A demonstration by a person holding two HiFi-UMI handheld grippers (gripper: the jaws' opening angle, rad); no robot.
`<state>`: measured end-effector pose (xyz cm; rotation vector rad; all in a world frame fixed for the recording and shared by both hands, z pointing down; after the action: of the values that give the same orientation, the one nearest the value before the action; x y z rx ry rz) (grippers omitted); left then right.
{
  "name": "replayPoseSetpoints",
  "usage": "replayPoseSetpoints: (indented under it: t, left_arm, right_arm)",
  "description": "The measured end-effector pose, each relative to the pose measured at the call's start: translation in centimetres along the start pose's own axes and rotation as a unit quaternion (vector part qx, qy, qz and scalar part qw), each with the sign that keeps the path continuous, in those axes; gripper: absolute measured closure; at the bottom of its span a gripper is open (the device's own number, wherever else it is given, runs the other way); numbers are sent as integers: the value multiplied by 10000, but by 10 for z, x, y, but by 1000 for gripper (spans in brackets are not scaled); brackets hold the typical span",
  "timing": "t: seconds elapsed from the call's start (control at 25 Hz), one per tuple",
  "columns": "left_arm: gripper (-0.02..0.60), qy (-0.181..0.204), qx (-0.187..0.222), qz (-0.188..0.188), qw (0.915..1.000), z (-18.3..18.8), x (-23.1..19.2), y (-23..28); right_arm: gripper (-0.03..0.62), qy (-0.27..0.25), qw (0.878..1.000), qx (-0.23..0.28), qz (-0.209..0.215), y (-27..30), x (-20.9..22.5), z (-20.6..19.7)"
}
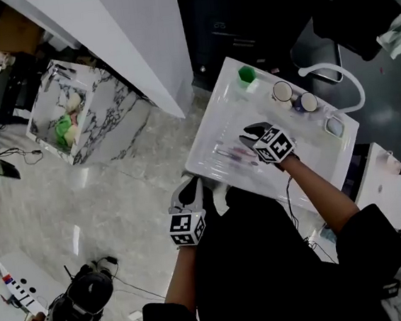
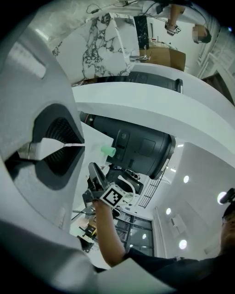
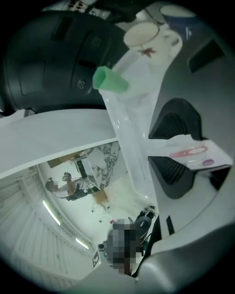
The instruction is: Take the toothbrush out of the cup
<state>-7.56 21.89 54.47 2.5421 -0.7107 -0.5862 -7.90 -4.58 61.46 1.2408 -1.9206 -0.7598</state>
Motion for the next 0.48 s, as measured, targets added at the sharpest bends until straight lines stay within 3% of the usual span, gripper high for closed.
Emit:
replayPoseSetpoints:
  t: [0.12, 0.24, 0.4, 0.48]
  left_arm:
    - [551, -35, 182, -231, 9996, 16, -1, 9]
    - [551, 74, 205, -757, 9969, 28, -1, 23]
    - [551, 445, 97, -1436, 9886, 46, 2, 42]
    - [551, 631, 129, -1776, 9820, 61, 1, 50]
  right_arm:
    - [496, 86, 9974, 472, -534, -39, -4, 1]
    - [497, 575, 9890, 955, -977, -77, -16, -3]
    - [497, 1362, 9633, 1635, -1636, -118, -42, -11]
    - [497, 1838, 9432, 1882, -2031, -131, -59, -23]
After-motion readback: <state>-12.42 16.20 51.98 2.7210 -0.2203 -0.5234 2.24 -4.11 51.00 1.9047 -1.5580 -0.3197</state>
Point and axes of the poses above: the fingertips, and each gripper's own axes: y forward along the fingers, x to its right, z out of its top, the point moved 6 cm from there along -y, backward along the fingers, and after that the axes turned 2 degrees about y, right-handed, at the moved point
